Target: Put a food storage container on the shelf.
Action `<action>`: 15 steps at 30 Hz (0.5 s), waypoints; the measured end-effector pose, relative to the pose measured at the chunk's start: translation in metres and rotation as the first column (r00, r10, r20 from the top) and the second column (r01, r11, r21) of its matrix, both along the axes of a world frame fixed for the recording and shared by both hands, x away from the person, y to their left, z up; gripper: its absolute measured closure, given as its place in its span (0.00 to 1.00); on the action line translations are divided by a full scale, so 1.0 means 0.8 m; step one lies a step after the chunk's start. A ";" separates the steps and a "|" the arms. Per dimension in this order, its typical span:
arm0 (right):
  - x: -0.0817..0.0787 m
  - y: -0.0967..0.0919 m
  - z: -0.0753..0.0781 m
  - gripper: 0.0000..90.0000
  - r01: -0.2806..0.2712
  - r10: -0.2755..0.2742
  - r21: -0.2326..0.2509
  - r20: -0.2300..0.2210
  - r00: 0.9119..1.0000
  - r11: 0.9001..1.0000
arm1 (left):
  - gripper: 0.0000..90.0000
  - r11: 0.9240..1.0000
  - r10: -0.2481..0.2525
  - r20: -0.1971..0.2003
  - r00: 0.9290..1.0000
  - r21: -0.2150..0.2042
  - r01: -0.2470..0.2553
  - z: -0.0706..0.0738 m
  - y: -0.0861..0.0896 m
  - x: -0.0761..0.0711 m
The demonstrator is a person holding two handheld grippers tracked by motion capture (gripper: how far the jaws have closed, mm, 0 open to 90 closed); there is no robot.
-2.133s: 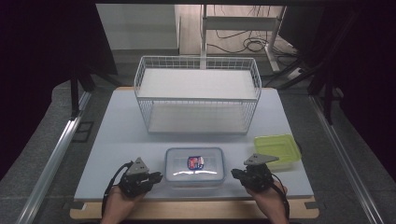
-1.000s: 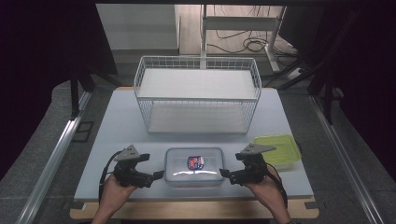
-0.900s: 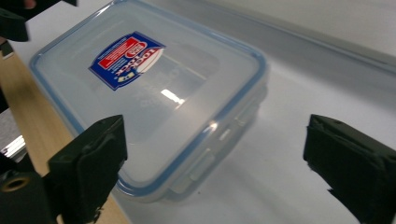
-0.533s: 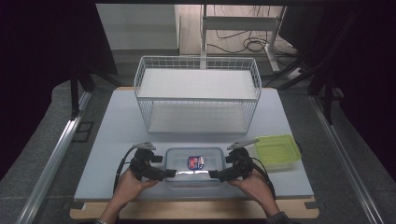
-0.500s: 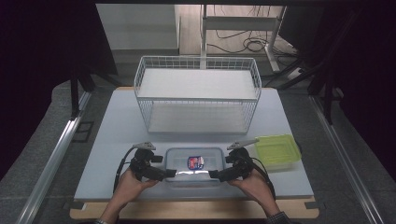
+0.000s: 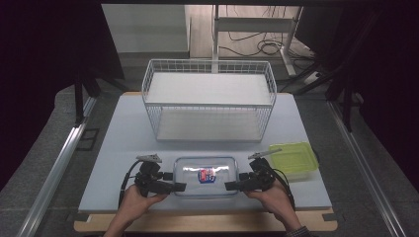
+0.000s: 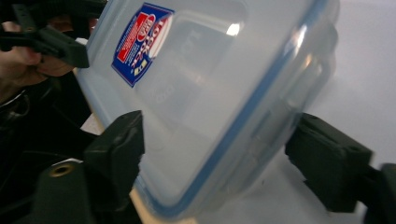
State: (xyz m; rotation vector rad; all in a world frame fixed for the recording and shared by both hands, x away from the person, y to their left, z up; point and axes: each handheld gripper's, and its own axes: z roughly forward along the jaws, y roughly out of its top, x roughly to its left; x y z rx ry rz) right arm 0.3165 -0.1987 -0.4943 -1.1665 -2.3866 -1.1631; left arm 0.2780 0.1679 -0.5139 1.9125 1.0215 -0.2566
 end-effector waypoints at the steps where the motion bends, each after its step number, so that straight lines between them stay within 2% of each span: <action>1: -0.003 -0.003 0.000 0.30 0.002 -0.002 0.010 -0.005 1.000 1.000 | 0.32 1.000 0.003 -0.001 1.000 -0.006 -0.003 0.000 0.001 -0.002; 3: -0.008 -0.010 0.001 0.37 0.005 -0.005 0.035 -0.007 1.000 0.999 | 0.39 0.999 0.008 0.003 1.000 -0.031 -0.008 0.000 0.007 -0.009; 4: -0.008 -0.010 0.001 0.37 0.005 -0.005 0.035 -0.007 1.000 0.999 | 0.42 0.999 0.008 0.003 1.000 -0.031 -0.008 0.000 0.007 -0.009; 6: -0.010 -0.014 0.001 0.41 0.012 -0.011 0.061 -0.006 1.000 0.998 | 0.44 0.998 0.020 -0.009 1.000 -0.058 -0.020 0.000 0.011 -0.010; 8: -0.007 -0.020 0.000 0.47 0.040 -0.037 0.101 -0.029 0.999 0.994 | 0.46 0.998 0.027 -0.012 1.000 -0.060 -0.028 0.000 0.011 -0.010; 11: -0.007 -0.022 0.000 0.49 0.051 -0.048 0.114 -0.032 0.998 0.992 | 0.49 0.996 0.052 -0.014 0.999 -0.073 -0.053 0.002 0.011 -0.011; 15: -0.011 -0.023 0.006 0.55 0.070 -0.071 0.121 0.008 0.997 0.990 | 0.57 0.993 0.082 0.023 0.996 -0.085 -0.080 0.006 0.015 -0.013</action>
